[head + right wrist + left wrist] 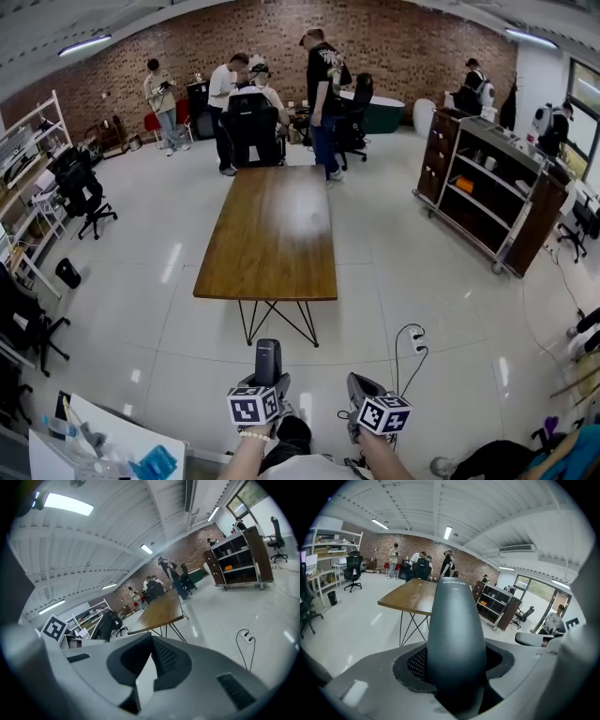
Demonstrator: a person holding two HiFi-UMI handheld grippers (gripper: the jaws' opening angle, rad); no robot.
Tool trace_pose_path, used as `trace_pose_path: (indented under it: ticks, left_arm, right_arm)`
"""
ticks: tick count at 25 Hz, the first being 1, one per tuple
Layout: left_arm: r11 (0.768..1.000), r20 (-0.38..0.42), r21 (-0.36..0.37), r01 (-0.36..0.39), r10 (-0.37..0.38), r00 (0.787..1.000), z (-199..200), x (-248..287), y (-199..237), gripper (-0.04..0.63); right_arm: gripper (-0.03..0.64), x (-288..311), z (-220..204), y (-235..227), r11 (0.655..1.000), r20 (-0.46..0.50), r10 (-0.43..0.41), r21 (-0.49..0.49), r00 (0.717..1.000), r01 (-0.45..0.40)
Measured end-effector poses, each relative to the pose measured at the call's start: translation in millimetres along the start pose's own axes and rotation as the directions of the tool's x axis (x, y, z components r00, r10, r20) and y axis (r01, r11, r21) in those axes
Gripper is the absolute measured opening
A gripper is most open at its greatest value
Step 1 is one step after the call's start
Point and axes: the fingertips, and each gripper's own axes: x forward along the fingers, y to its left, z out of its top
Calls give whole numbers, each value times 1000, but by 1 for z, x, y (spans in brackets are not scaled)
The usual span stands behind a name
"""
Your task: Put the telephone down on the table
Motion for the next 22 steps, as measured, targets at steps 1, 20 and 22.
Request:
trace_pose_path:
  ticks: [1,20,22]
  left_arm:
    - [1000,1,-2,5,-5,1000,6,7,1,279]
    - [998,37,-65,27,-24,999,128,91,95,279]
    - [998,39,-63,21,-19,999,133,92,107,279]
  right_arm:
    - [11,6,6,-3,1000,3,-6,-4,1000,6]
    - [12,165,86,25,997,-33,-15,-79,999,13]
    - [12,182,86,37,995,-48,-4,-100,999,-1]
